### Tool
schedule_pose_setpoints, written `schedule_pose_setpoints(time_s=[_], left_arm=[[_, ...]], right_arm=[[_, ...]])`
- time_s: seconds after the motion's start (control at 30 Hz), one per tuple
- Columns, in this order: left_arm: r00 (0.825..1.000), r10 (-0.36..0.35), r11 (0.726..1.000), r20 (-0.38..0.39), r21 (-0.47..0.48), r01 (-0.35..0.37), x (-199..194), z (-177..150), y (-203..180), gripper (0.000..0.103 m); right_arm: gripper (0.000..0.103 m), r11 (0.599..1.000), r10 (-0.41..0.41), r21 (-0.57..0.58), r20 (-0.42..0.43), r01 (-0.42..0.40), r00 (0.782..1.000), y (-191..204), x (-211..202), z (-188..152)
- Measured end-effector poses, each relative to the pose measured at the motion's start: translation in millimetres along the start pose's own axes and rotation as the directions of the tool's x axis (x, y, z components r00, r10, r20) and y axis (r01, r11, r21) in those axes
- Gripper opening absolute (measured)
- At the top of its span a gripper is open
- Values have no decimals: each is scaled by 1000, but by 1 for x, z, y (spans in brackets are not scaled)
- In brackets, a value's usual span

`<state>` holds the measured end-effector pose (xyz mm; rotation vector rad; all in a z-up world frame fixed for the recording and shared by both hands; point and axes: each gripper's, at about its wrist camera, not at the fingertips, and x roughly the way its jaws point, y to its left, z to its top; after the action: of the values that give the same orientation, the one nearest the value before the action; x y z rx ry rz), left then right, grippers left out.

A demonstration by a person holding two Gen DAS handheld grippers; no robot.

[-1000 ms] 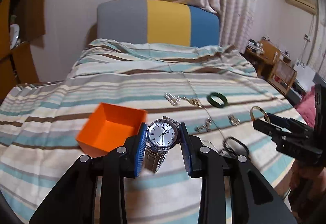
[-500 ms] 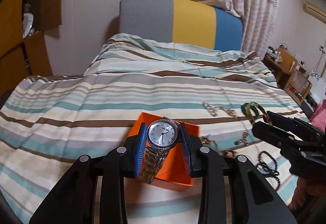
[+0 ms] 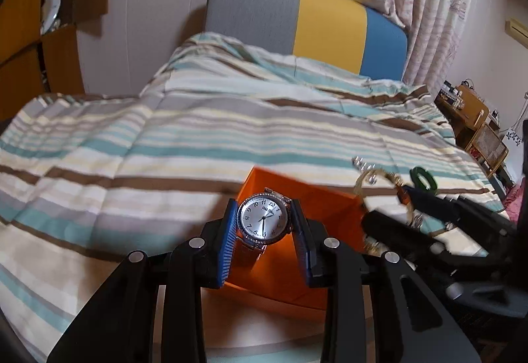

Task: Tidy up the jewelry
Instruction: 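Carry the watch into the orange box and open the left tool while the right tool carries the bangle over, then lower the gold bangle into the orange box and open the right tool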

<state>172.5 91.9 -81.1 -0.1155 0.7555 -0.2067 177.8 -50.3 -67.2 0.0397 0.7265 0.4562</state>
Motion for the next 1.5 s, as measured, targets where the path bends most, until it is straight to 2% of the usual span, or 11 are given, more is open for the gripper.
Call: schedule_pose_setpoints(time_s=[0.3,0.33,0.4,0.57,0.63,0.8,1.0,1.17,1.37,1.47,1.5], left_arm=[[998,35,999,56,-2,-35,-11,-7,3,32],[997,42,999,66,-15,-41,-15,-8,5,35],[993,77,996,88,-47,-73,-22,-9,11,54],[980,171,975,104,-162,-153,-39,-19,31,74],[971,224,960,85,-191,-205,-42,-25,38,74],[960,279,937,40,-233,-262,-47,-41,47,74],[960,278,929,20,-260,-263,-51,-57,52,74],[961,277,930,13,-255,-264,-52,-58,48,74],[963,268,932,18,-257,-255,-54,-58,45,74],[964,265,934,14,-252,-253,-54,-59,41,74],[964,264,935,14,-251,-252,-55,-59,39,78]], right_arm=[[62,1000,-3,-29,-23,3,1000,5,11,-1],[62,1000,-1,-31,-27,0,1000,5,12,-1],[62,999,3,-40,-32,-4,999,8,15,-2],[62,996,12,-83,-60,-17,998,18,25,-3],[63,994,-2,-105,-64,-5,998,23,30,-3],[63,982,-39,-186,-59,28,997,32,35,-3],[63,957,-86,-282,-54,68,995,45,38,-7],[68,930,-141,-356,-120,90,983,53,46,-5],[69,956,-101,-289,-153,53,983,42,44,-5],[69,973,-70,-229,-124,40,990,33,32,-6],[69,975,-70,-218,-113,44,991,32,27,-6]])
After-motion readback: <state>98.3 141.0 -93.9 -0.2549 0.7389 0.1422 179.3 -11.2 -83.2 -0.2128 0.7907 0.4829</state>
